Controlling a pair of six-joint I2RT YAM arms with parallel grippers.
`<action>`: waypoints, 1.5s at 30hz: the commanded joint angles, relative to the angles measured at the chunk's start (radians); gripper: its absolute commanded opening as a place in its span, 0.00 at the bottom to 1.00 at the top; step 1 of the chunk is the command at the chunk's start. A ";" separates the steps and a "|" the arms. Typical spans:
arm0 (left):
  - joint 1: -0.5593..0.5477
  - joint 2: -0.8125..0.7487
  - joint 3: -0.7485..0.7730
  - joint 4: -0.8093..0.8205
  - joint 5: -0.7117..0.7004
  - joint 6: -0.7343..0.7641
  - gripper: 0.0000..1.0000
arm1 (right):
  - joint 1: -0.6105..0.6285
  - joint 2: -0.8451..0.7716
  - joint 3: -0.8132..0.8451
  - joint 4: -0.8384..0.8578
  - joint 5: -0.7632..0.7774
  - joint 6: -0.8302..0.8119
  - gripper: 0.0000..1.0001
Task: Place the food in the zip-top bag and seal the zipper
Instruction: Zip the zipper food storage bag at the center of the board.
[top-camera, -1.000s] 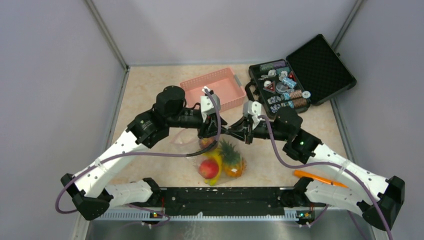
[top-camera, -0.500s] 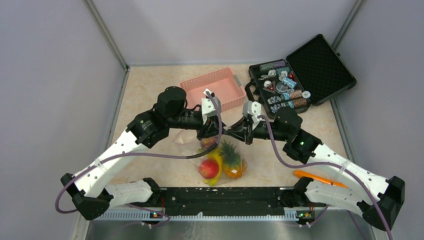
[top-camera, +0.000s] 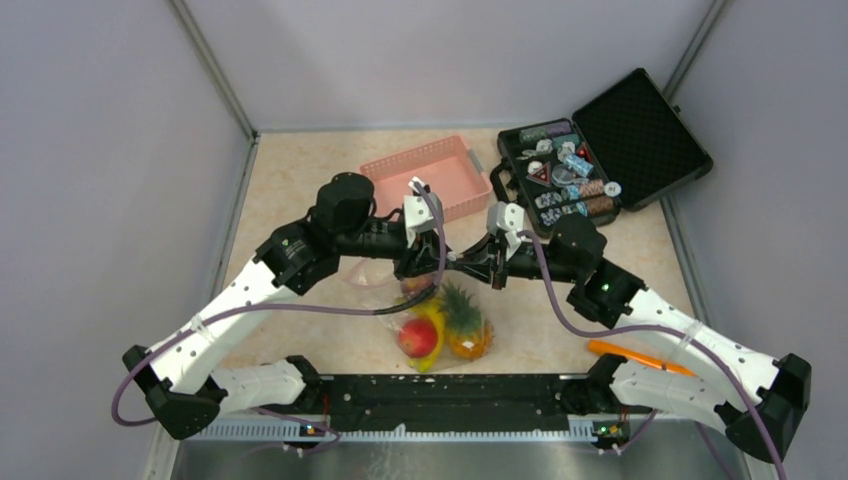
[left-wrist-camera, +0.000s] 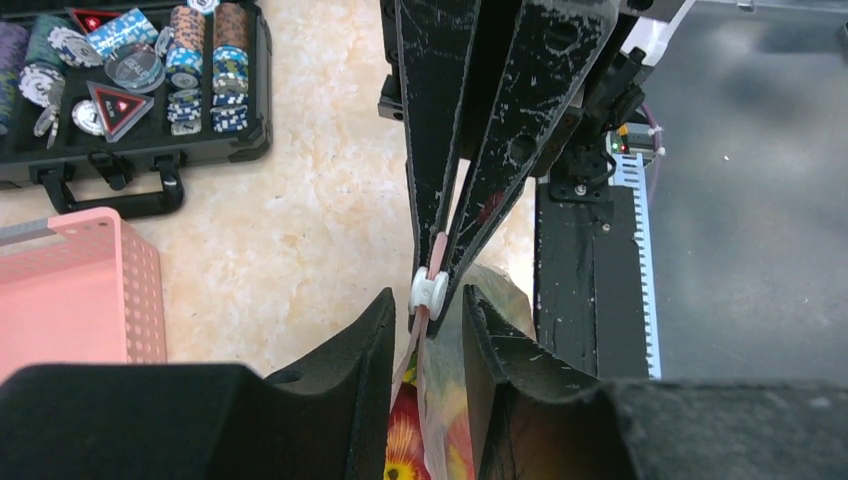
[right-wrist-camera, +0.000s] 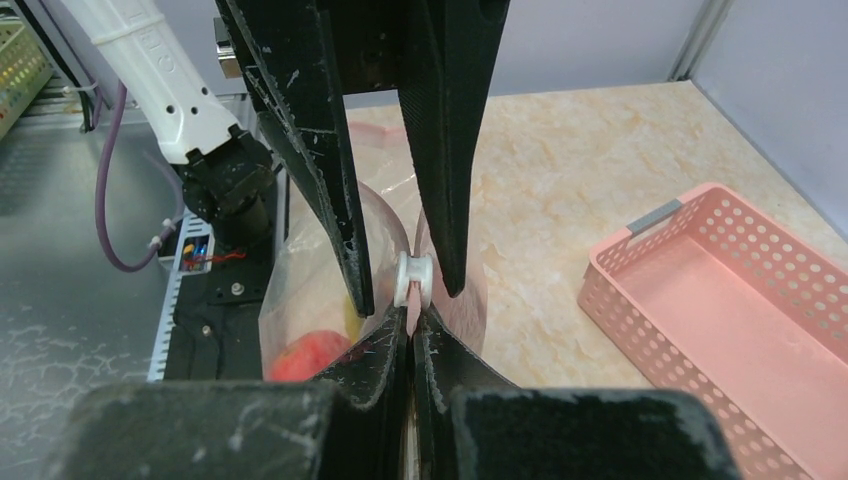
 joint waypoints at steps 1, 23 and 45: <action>-0.004 -0.024 -0.001 0.106 0.030 -0.037 0.32 | -0.008 -0.012 0.005 0.068 -0.009 0.004 0.00; -0.004 -0.025 0.002 -0.157 -0.174 0.075 0.00 | 0.011 -0.071 -0.042 0.110 0.142 0.021 0.00; -0.008 -0.004 0.061 -0.138 -0.094 0.072 0.00 | 0.015 0.007 0.052 0.013 0.045 -0.048 0.46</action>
